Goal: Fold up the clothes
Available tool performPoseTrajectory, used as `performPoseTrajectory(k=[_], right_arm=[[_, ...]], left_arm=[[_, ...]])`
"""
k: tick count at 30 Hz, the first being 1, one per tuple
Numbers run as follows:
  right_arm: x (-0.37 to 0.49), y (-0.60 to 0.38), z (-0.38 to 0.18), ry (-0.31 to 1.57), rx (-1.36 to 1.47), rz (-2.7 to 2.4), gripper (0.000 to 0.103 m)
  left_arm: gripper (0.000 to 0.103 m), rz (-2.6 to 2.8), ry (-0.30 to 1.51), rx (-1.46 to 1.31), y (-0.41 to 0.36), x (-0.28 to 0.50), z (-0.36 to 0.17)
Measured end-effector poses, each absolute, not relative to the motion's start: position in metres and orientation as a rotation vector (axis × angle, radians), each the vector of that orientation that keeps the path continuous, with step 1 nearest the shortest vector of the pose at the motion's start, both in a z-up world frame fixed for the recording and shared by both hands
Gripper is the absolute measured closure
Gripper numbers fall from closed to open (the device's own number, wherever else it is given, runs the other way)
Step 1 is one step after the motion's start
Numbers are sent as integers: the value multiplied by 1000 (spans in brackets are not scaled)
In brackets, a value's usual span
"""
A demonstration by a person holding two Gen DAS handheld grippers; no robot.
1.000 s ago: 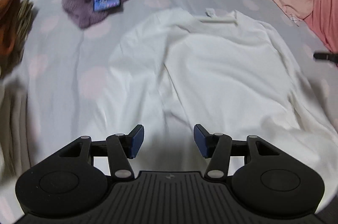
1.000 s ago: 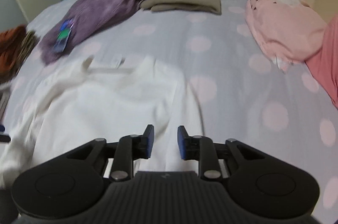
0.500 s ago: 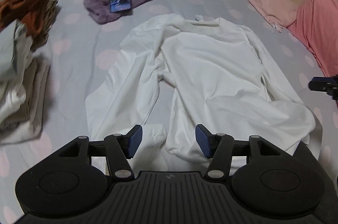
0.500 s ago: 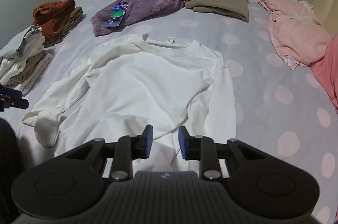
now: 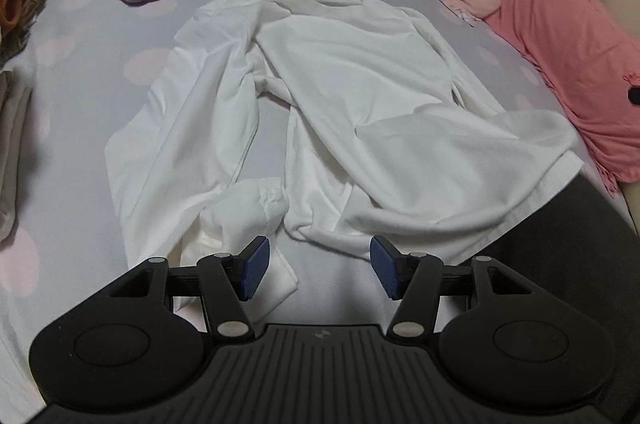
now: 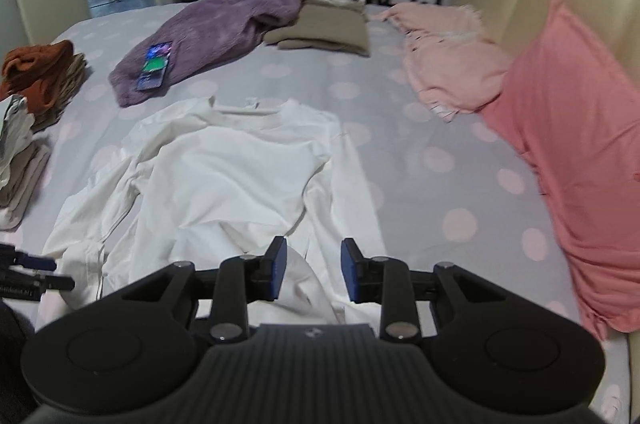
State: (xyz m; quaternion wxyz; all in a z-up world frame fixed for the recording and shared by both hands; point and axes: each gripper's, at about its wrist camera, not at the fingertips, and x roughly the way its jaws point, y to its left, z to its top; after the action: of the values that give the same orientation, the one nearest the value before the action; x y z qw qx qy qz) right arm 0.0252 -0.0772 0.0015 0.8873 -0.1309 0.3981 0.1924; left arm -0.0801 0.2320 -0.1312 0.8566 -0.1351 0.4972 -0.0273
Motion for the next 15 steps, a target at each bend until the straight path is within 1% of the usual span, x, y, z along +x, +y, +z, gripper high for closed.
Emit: performPoseTrajectory(k=[3,9,13,15], right_arm=[[19,-65,9,806,-284,386,70],[22,-74,2,803,-253,375,70],[23,-107,-29,855,-219,374,70],[21,-126,-50,889,-213,384,66]], left_arm=[[49,-66,1051,-301,242,-80,-138],[49,-50,1126,-242,215,-58,-155],[49,-39,1179,-199,194,-43,-166],[49,-33,1206,-177,184,-35,-172]])
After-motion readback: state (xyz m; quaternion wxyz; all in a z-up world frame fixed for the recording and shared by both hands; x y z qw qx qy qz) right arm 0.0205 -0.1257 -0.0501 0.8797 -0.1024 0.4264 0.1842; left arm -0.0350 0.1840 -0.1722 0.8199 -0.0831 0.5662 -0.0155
